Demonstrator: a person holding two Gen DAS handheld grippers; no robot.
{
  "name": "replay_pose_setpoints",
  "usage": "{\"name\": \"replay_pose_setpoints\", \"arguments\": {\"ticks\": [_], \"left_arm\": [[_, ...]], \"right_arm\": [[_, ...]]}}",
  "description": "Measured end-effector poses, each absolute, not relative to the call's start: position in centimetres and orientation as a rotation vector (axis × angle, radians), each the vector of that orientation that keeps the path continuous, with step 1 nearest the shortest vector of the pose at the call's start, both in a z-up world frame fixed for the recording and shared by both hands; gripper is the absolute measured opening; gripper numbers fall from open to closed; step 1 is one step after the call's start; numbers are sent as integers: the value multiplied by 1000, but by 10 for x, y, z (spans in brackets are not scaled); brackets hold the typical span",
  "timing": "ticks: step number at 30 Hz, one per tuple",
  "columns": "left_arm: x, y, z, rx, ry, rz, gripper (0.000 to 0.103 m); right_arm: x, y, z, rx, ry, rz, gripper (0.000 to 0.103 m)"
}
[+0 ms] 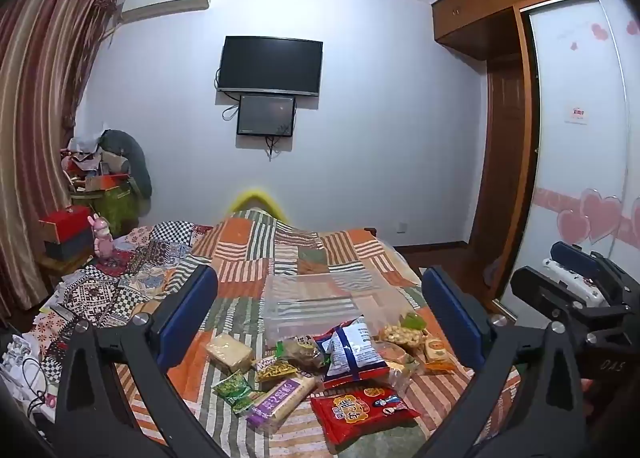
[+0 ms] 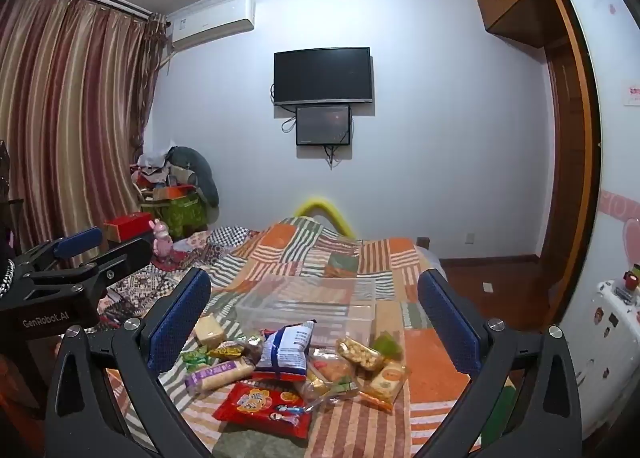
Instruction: Organize snacks
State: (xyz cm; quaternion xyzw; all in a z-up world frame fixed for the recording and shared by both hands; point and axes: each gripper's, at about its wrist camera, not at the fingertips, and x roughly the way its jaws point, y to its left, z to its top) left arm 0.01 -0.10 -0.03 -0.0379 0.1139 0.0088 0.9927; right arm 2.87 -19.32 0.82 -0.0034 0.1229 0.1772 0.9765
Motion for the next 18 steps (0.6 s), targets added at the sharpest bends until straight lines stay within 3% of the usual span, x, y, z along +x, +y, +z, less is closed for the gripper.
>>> {"name": "replay_pose_setpoints", "arguments": {"ticks": [18], "left_arm": [[-7,-5,0,-52,202,4,103]], "right_arm": [[26,-194,9,4,244,361,103]]}}
